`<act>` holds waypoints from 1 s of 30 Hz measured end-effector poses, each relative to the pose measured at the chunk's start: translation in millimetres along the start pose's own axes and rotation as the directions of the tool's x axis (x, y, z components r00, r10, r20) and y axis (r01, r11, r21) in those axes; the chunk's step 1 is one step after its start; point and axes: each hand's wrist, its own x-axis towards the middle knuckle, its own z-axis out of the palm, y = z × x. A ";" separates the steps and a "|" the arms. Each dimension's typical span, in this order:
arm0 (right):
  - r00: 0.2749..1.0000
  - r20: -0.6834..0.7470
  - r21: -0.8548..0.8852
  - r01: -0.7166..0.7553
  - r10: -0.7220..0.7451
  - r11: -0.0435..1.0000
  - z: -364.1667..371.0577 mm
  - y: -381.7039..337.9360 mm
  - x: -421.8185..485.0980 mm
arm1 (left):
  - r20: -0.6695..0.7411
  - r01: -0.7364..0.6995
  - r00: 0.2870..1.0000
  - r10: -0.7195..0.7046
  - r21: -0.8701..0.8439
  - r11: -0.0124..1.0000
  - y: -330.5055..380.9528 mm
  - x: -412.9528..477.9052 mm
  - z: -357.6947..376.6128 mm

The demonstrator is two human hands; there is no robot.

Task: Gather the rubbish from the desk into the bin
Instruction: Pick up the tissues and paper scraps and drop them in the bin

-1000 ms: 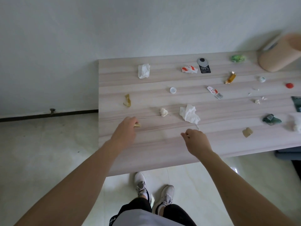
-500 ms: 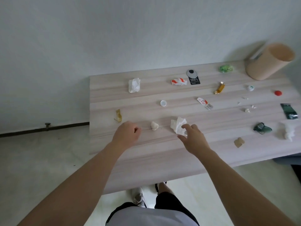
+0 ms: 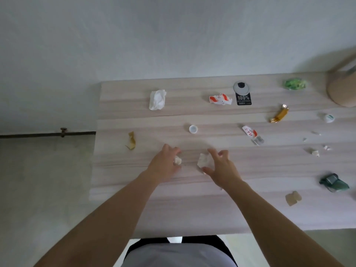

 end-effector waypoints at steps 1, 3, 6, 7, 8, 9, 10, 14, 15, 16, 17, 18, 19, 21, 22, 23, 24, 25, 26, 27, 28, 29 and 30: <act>1.000 -0.001 -0.002 0.010 -0.010 1.000 0.1 1.9 4.2 | -0.004 0.013 1.000 -0.013 0.009 1.000 1.9 3.4 2.1; 1.000 0.008 -0.009 0.030 -0.030 1.000 0.3 4.1 11.0 | -0.023 0.037 0.999 -0.037 0.020 0.999 3.5 9.0 6.7; 0.997 0.034 -0.032 0.075 -0.074 0.997 2.0 4.1 18.3 | -0.078 0.033 0.997 -0.030 0.034 0.999 1.7 14.5 11.9; 0.995 0.041 -0.039 0.095 -0.094 0.995 3.0 3.2 20.3 | -0.093 0.031 0.995 -0.029 0.017 0.999 -0.2 15.7 12.5; 0.992 0.050 -0.046 0.117 -0.114 0.992 4.3 2.3 22.1 | -0.101 0.026 0.995 -0.026 -0.005 1.000 -2.0 16.5 12.6; 0.990 0.060 -0.053 0.134 -0.130 0.990 5.5 1.3 23.6 | -0.102 0.020 0.995 -0.022 -0.025 0.999 -4.1 16.8 12.6; 0.988 0.071 -0.057 0.142 -0.138 0.988 6.2 0.1 24.8 | -0.103 0.014 0.994 -0.018 -0.038 0.999 -5.4 16.9 11.8; 0.993 0.095 -0.042 0.080 -0.075 0.996 3.2 -7.2 27.3 | -0.139 0.040 0.989 -0.051 -0.078 0.996 -9.0 15.1 2.4; 0.995 0.087 -0.040 0.049 -0.045 0.998 1.8 -9.6 27.2 | -0.143 0.057 0.987 -0.069 -0.086 0.995 -9.9 12.9 -1.6; 0.997 0.076 -0.035 0.024 -0.021 0.999 0.0 -12.2 26.7 | -0.146 0.075 0.985 -0.087 -0.089 0.993 -11.3 9.9 -6.0; 0.998 0.066 -0.025 0.009 -0.007 1.000 -2.3 -15.4 25.7 | -0.158 0.089 0.982 -0.102 -0.089 0.992 -13.3 6.0 -10.8; 0.998 0.056 -0.010 -0.002 0.002 1.000 -5.0 -19.2 24.2 | -0.173 0.100 0.978 -0.114 -0.088 0.991 -16.0 2.2 -15.8; 0.999 0.047 0.011 -0.010 0.009 1.000 -8.4 -23.9 22.5 | -0.185 0.107 0.975 -0.121 -0.086 0.991 -18.8 -1.6 -21.4; 0.999 0.031 0.058 -0.015 0.013 0.998 -16.6 -36.0 20.5 | -0.194 0.107 0.973 -0.124 -0.097 0.990 -23.8 -7.5 -34.0; 1.000 0.015 0.078 -0.009 0.008 0.997 -20.2 -42.4 20.4 | -0.202 0.099 0.972 -0.119 -0.110 0.989 -26.8 -9.0 -39.5; 1.000 -0.005 0.094 0.000 0.001 0.996 -23.4 -49.0 20.5 | -0.212 0.088 0.971 -0.113 -0.127 0.988 -30.7 -9.6 -44.4; 1.000 -0.027 0.103 0.010 -0.007 0.995 -25.9 -55.6 20.5 | -0.226 0.075 0.968 -0.106 -0.141 0.987 -34.7 -9.4 -48.8; 0.999 -0.044 0.108 0.021 -0.016 0.994 -27.7 -61.4 20.9 | -0.240 0.067 0.965 -0.101 -0.149 0.987 -39.0 -9.5 -52.4; 0.998 -0.054 0.111 0.033 -0.028 0.993 -29.5 -66.9 21.2 | -0.249 0.063 0.963 -0.101 -0.154 0.986 -43.4 -9.5 -55.9; 0.998 -0.056 0.117 0.044 -0.038 0.992 -30.7 -71.9 22.0 | -0.256 0.064 0.961 -0.104 -0.160 0.985 -47.7 -9.6 -59.4; 0.997 -0.054 0.124 0.054 -0.048 0.991 -31.2 -75.8 22.9 | -0.262 0.068 0.959 -0.110 -0.165 0.984 -51.9 -9.8 -63.0; 0.997 -0.049 0.129 0.064 -0.058 0.990 -31.3 -79.3 24.2 | -0.269 0.074 0.956 -0.117 -0.165 0.984 -56.3 -9.8 -66.2; 0.997 -0.044 0.129 0.075 -0.070 0.989 -30.9 -81.8 26.0 | -0.277 0.079 0.953 -0.122 -0.159 0.984 -60.6 -10.0 -69.2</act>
